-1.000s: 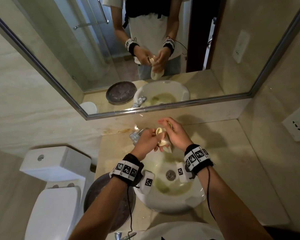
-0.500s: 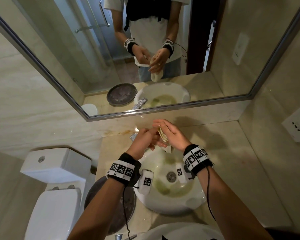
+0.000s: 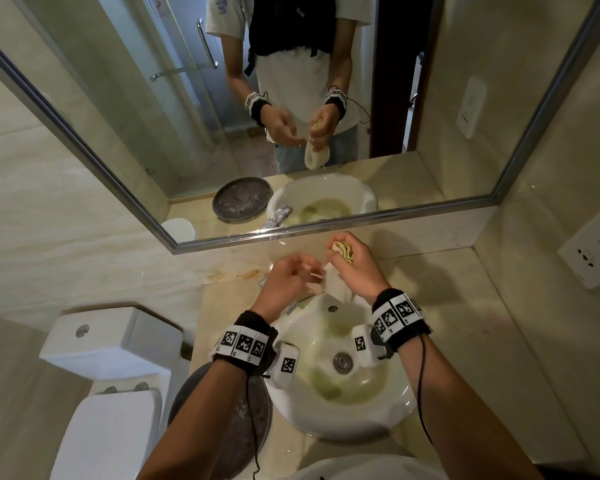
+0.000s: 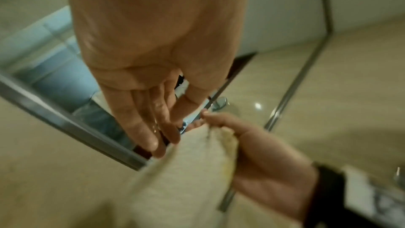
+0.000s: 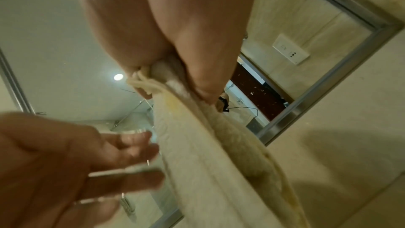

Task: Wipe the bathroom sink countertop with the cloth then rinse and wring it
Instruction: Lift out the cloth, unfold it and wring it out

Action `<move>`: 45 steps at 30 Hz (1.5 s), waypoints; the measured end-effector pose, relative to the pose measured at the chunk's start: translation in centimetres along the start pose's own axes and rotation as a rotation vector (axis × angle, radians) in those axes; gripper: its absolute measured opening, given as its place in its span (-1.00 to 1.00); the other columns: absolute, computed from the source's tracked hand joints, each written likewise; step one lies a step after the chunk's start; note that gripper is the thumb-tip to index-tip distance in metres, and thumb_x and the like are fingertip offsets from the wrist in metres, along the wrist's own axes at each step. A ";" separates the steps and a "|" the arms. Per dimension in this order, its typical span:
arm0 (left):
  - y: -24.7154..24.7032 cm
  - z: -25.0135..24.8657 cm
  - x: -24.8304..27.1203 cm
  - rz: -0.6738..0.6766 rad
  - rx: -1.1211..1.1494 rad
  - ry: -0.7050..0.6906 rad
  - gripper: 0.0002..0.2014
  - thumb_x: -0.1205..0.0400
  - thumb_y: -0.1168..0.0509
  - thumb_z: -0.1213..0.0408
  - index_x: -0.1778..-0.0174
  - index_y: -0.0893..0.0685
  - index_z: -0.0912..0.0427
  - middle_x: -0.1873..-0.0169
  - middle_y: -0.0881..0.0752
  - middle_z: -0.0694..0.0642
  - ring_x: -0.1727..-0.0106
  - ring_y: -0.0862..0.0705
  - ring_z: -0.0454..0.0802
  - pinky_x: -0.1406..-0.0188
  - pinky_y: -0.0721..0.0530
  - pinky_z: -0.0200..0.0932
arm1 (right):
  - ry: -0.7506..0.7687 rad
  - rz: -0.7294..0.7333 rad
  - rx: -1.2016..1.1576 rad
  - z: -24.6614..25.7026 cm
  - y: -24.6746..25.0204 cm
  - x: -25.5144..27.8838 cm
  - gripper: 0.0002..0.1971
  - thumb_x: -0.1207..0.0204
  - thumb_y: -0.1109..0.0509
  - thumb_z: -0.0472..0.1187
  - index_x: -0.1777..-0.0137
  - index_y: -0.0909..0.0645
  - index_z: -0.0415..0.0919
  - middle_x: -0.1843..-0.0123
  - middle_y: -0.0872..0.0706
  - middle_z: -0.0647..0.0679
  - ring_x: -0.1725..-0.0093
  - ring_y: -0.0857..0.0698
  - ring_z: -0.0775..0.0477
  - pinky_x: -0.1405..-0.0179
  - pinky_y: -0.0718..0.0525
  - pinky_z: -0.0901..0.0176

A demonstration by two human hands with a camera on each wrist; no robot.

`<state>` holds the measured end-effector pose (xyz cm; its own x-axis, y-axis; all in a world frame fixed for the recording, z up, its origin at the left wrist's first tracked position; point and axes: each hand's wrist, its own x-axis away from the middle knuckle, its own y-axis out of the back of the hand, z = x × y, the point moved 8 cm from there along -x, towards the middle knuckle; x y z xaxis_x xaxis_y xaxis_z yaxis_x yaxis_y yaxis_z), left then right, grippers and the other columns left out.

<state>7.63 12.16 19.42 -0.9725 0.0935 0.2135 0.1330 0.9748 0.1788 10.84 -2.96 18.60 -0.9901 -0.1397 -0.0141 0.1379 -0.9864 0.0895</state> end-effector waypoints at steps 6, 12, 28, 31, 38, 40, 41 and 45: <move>-1.9 3.3 -0.5 0.333 -0.538 0.027 -0.28 -0.43 -0.62 0.14 -0.48 -0.45 0.01 -0.29 -0.61 -0.19 -0.31 -0.59 -0.28 -0.21 -0.62 -0.28 | -0.035 0.067 -0.198 1.0 -0.4 0.9 -0.89 -0.68 -0.38 -0.21 -0.11 -0.72 -0.03 0.16 -0.79 -0.20 0.18 -0.71 -0.05 0.20 -0.65 0.08; -2.4 3.2 -0.4 0.265 -0.480 -0.074 -0.56 -0.38 -0.66 0.30 -0.14 -0.71 0.18 0.06 -0.78 0.06 0.17 -0.70 -0.28 0.13 -0.68 -0.30 | -0.155 0.006 -0.430 -0.4 -1.4 1.1 -0.75 -0.63 -0.49 -0.16 0.03 -0.65 -0.40 0.36 -0.60 -0.15 0.34 -0.66 -0.07 0.00 -0.73 -0.16; -4.6 8.8 0.7 0.342 -0.549 0.008 -0.57 -0.47 -0.49 0.06 -0.23 -0.61 0.02 -0.02 -0.77 0.01 -0.01 -0.76 -0.01 -0.07 -0.77 0.06 | -0.427 -0.319 -0.547 -7.4 -1.4 2.1 -0.57 -0.57 -0.54 0.00 0.48 -0.58 -0.14 0.50 -0.57 -0.10 0.43 -0.58 -0.13 0.15 -0.68 -0.14; -3.7 9.3 1.5 0.439 -0.184 0.186 -0.44 -0.57 -0.47 -0.02 -0.44 -0.54 0.08 -0.23 -0.76 0.06 -0.25 -0.74 0.05 -0.34 -0.68 0.08 | -0.412 -0.242 -0.652 -6.3 -1.4 2.1 -0.61 -0.58 -0.53 -0.02 0.38 -0.53 -0.18 0.47 -0.51 -0.12 0.45 -0.53 -0.11 0.21 -0.62 -0.06; -2.1 8.1 1.3 0.561 -0.099 0.202 -0.37 -0.51 -0.59 0.18 -0.44 -0.53 0.28 -0.35 -0.65 0.33 -0.39 -0.62 0.32 -0.45 -0.55 0.31 | -0.371 -0.019 -0.781 -4.4 -1.9 1.9 -0.55 -0.63 -0.45 0.04 0.39 -0.44 -0.17 0.48 -0.45 -0.08 0.46 -0.52 -0.06 0.22 -0.59 0.01; -2.4 7.9 1.1 0.586 -0.212 0.193 -0.32 -0.44 -0.65 0.13 -0.43 -0.55 0.19 -0.30 -0.70 0.22 -0.34 -0.67 0.22 -0.41 -0.61 0.25 | -0.335 0.017 -0.736 -3.9 -2.4 2.1 -0.55 -0.68 -0.40 0.01 0.40 -0.45 -0.20 0.49 -0.46 -0.09 0.47 -0.52 -0.07 0.26 -0.62 0.03; -2.5 7.6 1.1 0.589 -0.276 0.192 -0.28 -0.39 -0.67 0.06 -0.43 -0.55 0.12 -0.26 -0.73 0.11 -0.31 -0.70 0.11 -0.38 -0.65 0.15 | -0.320 0.023 -0.699 -3.8 -2.5 2.2 -0.55 -0.69 -0.39 0.00 0.40 -0.47 -0.20 0.49 -0.48 -0.10 0.47 -0.52 -0.08 0.26 -0.63 0.03; -2.6 7.4 0.9 0.535 -0.442 0.173 -0.15 -0.24 -0.71 -0.13 -0.41 -0.52 0.00 -0.22 -0.75 -0.07 -0.25 -0.71 -0.12 -0.35 -0.68 -0.06 | -0.326 -0.020 -0.619 -4.8 -3.1 2.3 -0.54 -0.64 -0.45 0.04 0.43 -0.50 -0.18 0.49 -0.50 -0.12 0.45 -0.54 -0.10 0.24 -0.60 0.00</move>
<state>4.99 11.17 12.01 -0.7131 0.4667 0.5231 0.6838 0.6275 0.3723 8.25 -0.65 13.48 -0.9368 -0.1831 0.2981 0.0133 -0.8701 -0.4926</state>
